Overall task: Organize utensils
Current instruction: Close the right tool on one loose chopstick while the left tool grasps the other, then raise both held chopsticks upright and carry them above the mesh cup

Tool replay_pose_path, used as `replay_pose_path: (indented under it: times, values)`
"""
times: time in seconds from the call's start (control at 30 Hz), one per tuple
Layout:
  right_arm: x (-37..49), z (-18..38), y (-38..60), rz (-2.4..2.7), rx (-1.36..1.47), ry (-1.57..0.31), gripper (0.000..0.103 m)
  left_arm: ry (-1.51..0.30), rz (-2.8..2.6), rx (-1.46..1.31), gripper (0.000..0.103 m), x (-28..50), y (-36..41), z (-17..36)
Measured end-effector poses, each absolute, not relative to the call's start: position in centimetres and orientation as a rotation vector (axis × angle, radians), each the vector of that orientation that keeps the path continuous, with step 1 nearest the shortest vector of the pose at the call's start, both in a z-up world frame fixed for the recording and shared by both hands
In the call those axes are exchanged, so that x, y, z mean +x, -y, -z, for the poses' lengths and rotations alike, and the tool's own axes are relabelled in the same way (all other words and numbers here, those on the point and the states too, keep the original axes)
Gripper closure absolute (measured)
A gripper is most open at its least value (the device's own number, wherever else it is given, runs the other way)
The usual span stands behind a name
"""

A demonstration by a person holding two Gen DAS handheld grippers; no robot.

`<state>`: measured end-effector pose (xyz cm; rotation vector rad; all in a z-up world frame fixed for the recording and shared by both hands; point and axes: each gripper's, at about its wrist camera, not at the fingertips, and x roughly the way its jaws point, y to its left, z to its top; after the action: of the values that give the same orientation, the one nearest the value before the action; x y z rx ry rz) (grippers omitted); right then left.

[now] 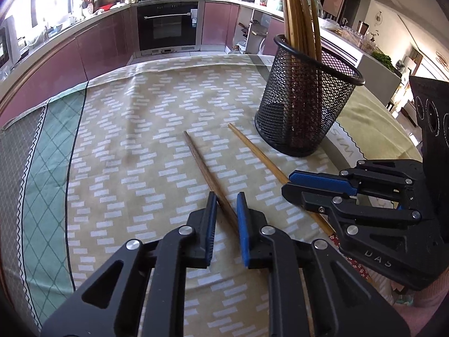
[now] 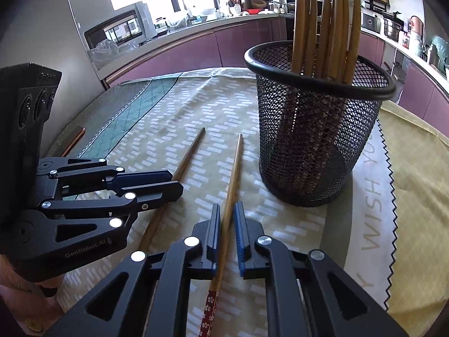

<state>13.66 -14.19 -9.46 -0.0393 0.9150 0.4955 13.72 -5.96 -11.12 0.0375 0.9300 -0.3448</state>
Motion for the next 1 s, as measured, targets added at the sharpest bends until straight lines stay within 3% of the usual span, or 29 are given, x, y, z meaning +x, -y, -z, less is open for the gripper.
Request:
replay_pose_path:
  times: [0.37,0.6,1.0]
  values:
    - [13.0,8.9,15.5,-0.524,0.031,-0.893,0.097,-0.936,0.346,-0.018,0.094,12.4,5.4,11.2]
    - [12.7,8.9,15.1,-0.577,0.018,-0.901,0.097,-0.941,0.371,0.019,0.090,11.5,5.9,11.4]
    - [13.1,9.4,13.7,-0.566,-0.057,-0.923,0.096,-0.933,0.356,0.050,0.093,12.6,6.5,11.4]
